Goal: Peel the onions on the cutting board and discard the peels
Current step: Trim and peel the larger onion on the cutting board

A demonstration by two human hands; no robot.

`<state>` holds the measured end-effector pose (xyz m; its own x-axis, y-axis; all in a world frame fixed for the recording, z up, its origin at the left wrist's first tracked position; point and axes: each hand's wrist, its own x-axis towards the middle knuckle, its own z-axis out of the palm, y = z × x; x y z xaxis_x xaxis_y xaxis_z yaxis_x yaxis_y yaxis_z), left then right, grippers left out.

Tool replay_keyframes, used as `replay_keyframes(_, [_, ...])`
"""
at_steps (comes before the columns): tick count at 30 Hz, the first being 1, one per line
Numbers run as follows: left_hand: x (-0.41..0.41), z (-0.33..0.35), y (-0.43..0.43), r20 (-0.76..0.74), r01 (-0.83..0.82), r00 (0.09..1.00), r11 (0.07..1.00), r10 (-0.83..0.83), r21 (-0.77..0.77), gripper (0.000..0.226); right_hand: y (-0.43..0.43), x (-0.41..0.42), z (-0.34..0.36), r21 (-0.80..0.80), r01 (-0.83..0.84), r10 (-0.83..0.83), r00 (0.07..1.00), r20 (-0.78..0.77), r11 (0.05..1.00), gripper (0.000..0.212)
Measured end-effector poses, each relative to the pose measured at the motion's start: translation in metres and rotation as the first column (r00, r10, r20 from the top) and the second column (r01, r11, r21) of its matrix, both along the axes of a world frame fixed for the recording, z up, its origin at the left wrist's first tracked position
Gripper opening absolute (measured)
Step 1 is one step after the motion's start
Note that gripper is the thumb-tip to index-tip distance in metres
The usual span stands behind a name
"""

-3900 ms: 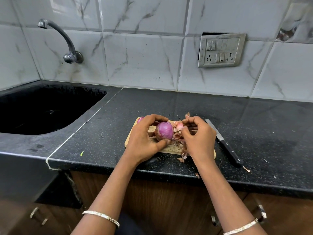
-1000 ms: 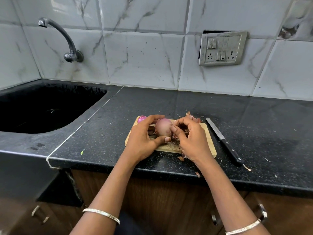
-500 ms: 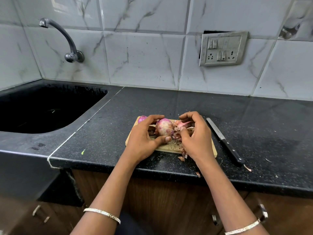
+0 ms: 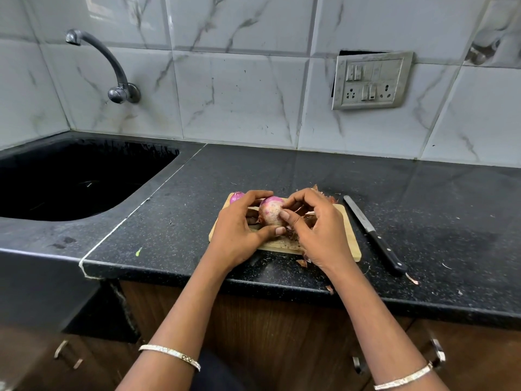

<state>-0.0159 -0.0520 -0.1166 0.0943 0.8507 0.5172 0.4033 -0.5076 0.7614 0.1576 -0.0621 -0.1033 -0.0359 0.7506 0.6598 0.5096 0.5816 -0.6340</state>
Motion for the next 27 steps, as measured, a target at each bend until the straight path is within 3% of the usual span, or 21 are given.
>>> replay_keyframes(21, [0.001, 0.0004, 0.0004, 0.012, 0.015, 1.0, 1.0, -0.015, -0.011, 0.067, -0.0018, -0.0014, 0.0024, -0.008, 0.029, -0.028, 0.99, 0.138, 1.0, 0.009])
replay_keyframes(27, [0.0011, 0.0002, 0.0007, 0.022, 0.018, 1.0, 1.0, -0.018, -0.019, 0.067, -0.0022, -0.0012, -0.0001, -0.011, 0.035, -0.033, 0.994, 0.1, 0.999, 0.007])
